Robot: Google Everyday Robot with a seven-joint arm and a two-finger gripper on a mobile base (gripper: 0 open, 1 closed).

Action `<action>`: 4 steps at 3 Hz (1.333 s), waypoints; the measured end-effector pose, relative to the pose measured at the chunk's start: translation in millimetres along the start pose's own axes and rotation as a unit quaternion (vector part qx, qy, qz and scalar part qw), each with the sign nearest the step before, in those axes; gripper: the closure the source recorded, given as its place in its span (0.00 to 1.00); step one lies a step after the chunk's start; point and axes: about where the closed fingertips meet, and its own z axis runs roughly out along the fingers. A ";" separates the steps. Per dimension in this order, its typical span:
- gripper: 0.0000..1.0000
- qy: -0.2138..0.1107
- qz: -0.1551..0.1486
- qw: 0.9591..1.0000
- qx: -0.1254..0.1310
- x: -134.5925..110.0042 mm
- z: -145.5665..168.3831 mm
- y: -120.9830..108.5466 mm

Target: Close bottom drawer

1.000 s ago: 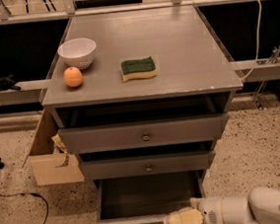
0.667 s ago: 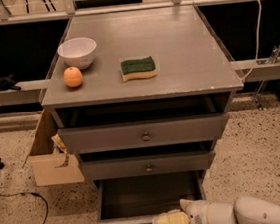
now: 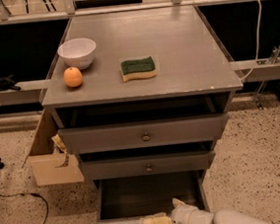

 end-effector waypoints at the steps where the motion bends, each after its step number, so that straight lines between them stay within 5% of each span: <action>1: 0.00 -0.020 0.015 0.997 0.072 -0.8 9.3 -39.6; 2: 0.00 -0.041 0.069 0.984 0.161 -2.0 -10.1 -109.8; 3: 0.00 -0.039 0.122 0.960 0.247 23.4 -68.6 -176.7; 4: 0.00 -0.015 0.124 0.955 0.270 37.8 -86.4 -194.1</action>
Offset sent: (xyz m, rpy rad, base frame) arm 0.0712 -0.1714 -0.0792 -0.1930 0.0990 -0.5834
